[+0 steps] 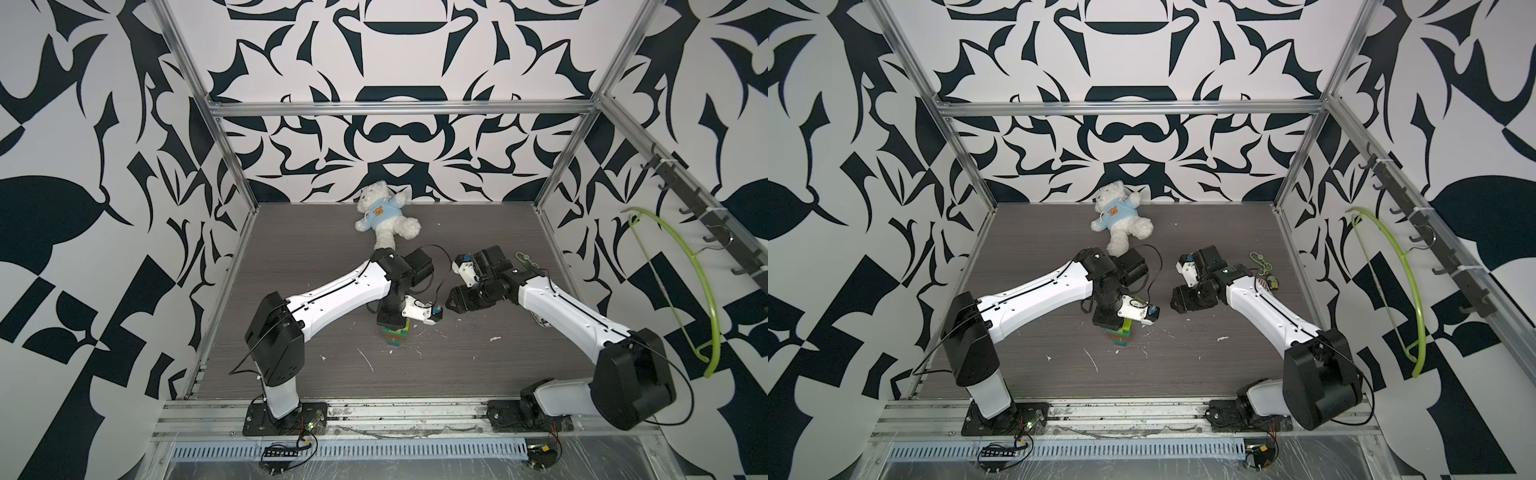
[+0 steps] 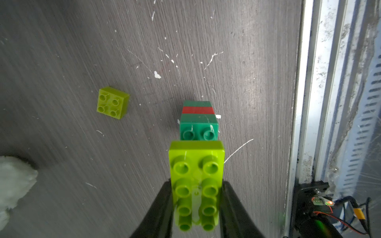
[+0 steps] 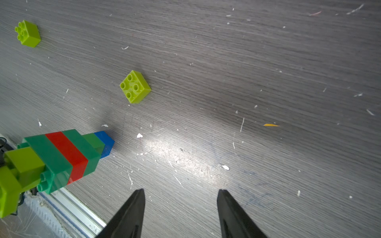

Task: Assemble a carrot with lego
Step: Assemble the lego brick with the lego brick.

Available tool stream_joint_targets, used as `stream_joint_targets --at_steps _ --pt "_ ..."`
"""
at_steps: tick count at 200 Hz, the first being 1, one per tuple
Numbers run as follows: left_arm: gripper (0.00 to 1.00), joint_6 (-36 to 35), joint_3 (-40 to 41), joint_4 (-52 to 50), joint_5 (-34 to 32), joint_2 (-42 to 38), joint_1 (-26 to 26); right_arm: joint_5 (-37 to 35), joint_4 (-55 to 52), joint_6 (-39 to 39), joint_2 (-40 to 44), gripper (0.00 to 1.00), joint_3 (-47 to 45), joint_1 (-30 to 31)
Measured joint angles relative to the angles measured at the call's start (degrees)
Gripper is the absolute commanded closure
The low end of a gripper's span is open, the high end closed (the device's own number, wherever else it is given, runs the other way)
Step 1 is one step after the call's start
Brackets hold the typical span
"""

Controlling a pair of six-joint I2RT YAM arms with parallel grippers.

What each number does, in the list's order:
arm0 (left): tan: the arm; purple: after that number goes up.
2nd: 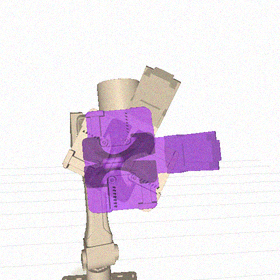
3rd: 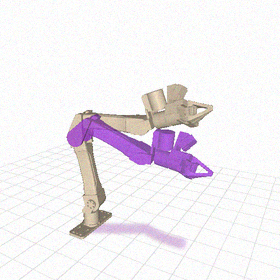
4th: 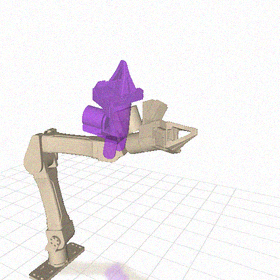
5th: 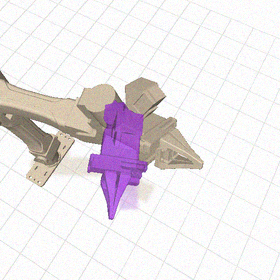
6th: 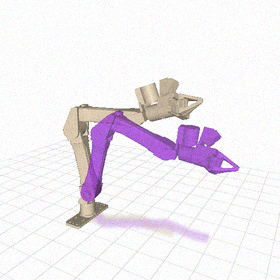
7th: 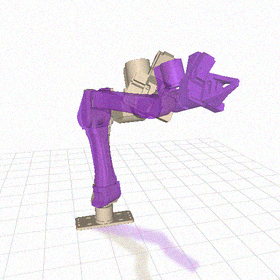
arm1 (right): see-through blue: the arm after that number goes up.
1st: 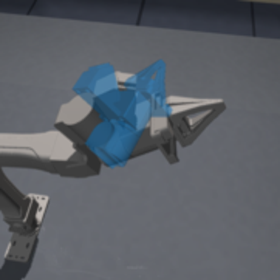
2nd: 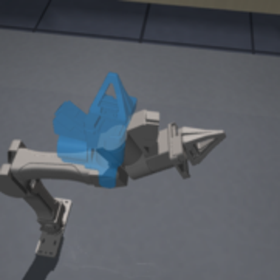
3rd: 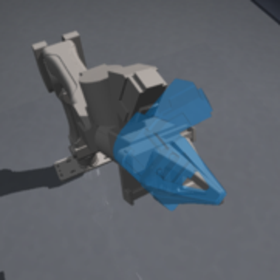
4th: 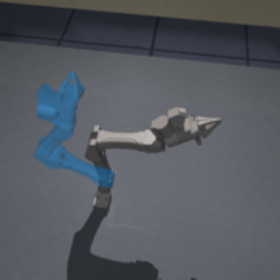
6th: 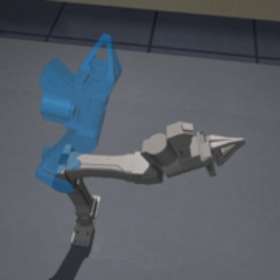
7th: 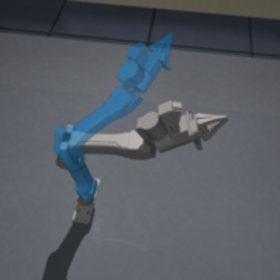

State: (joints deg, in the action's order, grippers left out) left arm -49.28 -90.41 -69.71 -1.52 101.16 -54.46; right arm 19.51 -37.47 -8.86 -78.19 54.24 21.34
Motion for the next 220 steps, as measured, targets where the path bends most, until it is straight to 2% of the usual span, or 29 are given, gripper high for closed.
stream_joint_targets --at_steps 97,220 --pt "0.66 0.0 3.3 1.2 -0.6 -1.8 0.1 0.0 0.0 0.0 0.0 0.39 0.0 0.1" --pt "0.68 0.9 2.6 1.2 -1.7 -1.1 -1.5 0.0 0.0 0.0 0.0 0.39 0.0 0.1"
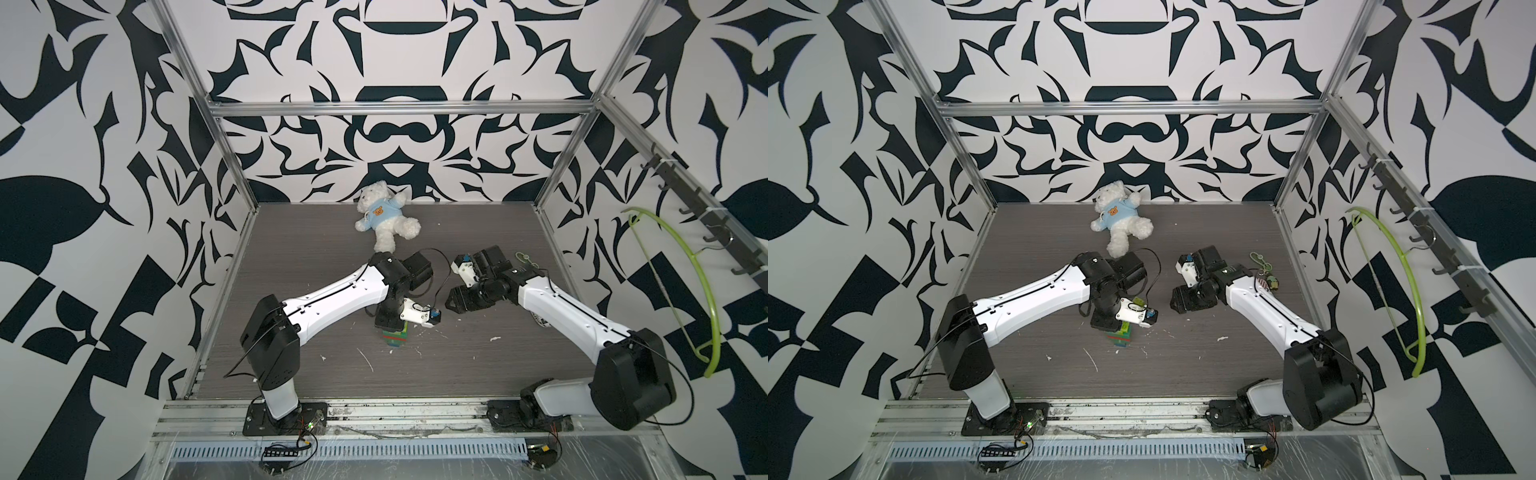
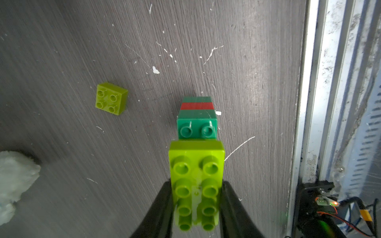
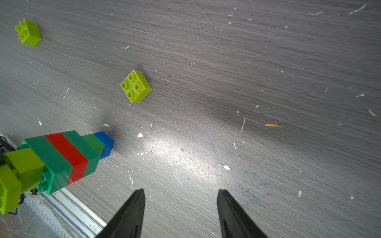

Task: Assemble a carrot with lego
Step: Assemble the lego brick with the lego brick.

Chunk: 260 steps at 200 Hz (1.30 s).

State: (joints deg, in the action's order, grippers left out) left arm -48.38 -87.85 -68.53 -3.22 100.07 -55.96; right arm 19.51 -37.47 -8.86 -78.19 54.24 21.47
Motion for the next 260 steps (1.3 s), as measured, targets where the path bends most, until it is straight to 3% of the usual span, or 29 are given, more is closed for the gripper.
stream_joint_targets --at_steps 260 --pt "0.72 6.0 -4.7 -4.0 -2.4 4.2 -2.0 0.0 0.0 0.0 0.0 0.39 -0.2 0.2"
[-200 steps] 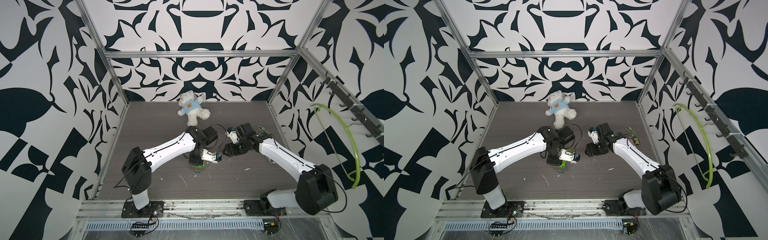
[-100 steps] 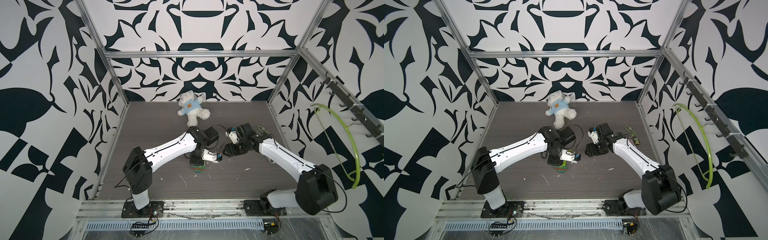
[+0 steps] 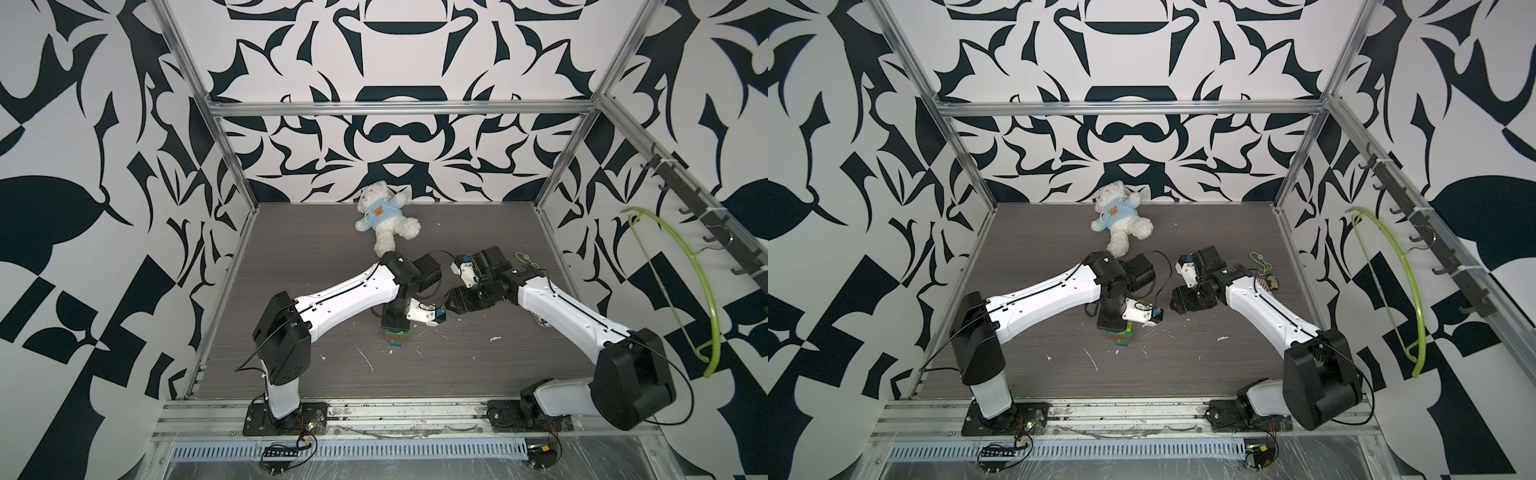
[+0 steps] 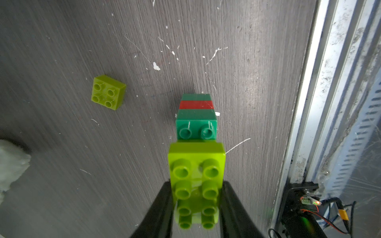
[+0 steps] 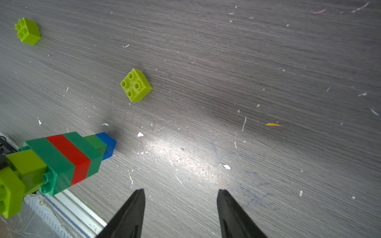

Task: Assemble a carrot with lego
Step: Assemble the lego brick with the lego brick.

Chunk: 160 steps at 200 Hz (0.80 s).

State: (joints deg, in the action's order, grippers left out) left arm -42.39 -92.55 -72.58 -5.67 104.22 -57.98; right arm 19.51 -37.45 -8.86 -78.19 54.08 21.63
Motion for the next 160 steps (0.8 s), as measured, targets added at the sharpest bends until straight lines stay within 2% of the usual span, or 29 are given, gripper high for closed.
stream_joint_targets --at_steps 59,160 --pt "0.74 2.4 -3.3 -3.4 -4.0 2.9 -2.2 0.0 0.0 0.0 0.0 0.39 0.0 0.0" --pt "0.77 5.5 -7.9 -7.9 -4.8 6.6 -2.7 0.0 0.0 0.0 0.0 0.39 0.0 0.0"
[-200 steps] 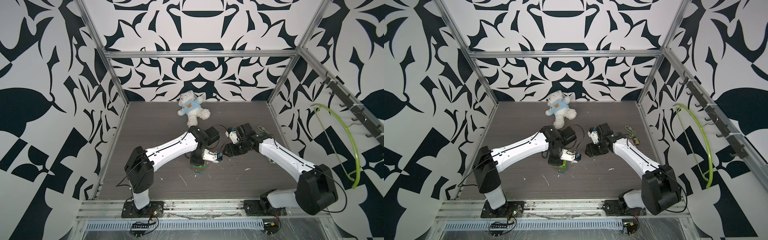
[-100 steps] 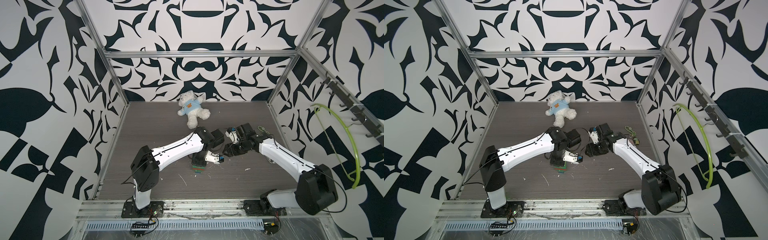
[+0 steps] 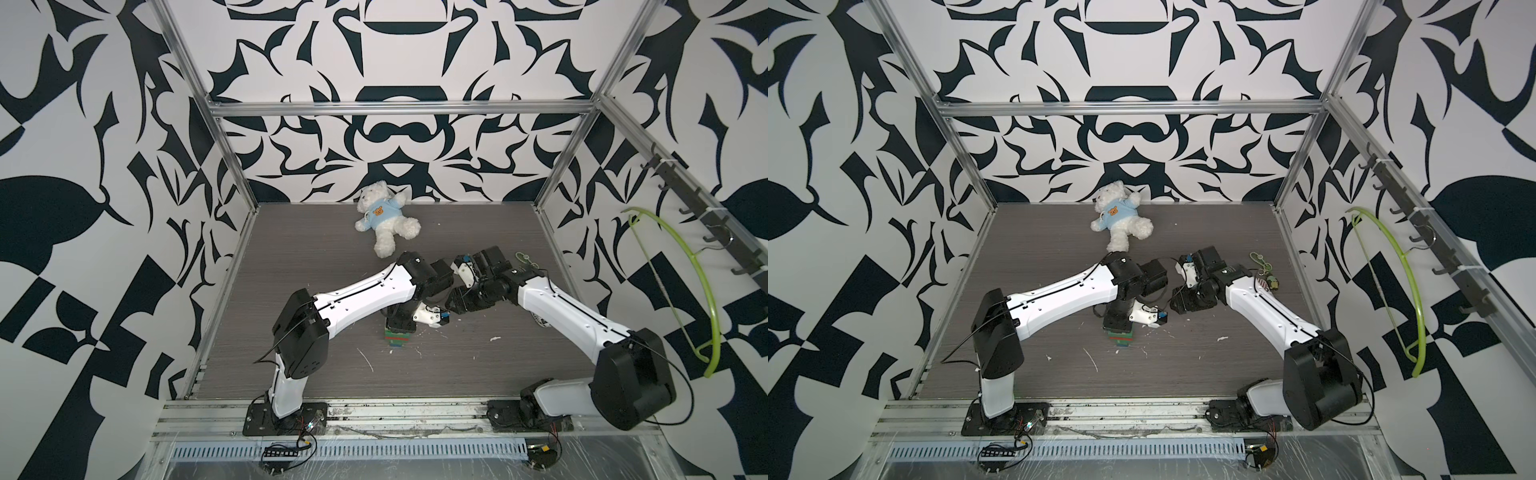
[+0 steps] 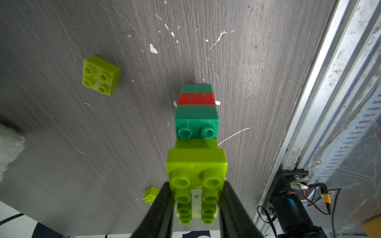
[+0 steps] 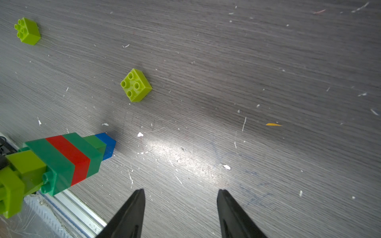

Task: Assemble a carrot with lego
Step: Assemble the lego brick with the lego brick.

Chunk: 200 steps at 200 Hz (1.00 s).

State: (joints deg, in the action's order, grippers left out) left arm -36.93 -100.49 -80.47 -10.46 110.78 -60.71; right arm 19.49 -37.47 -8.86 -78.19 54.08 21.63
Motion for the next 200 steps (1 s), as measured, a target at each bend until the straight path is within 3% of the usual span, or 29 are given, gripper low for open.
stream_joint_targets --at_steps 99,200 --pt "0.80 0.1 -1.4 -0.7 2.6 0.6 1.2 -0.5 -0.3 0.2 0.0 0.39 0.0 0.0" --pt "0.76 1.3 -0.2 0.4 5.8 -0.4 2.6 -1.1 -0.5 0.2 0.0 0.39 0.0 0.0"
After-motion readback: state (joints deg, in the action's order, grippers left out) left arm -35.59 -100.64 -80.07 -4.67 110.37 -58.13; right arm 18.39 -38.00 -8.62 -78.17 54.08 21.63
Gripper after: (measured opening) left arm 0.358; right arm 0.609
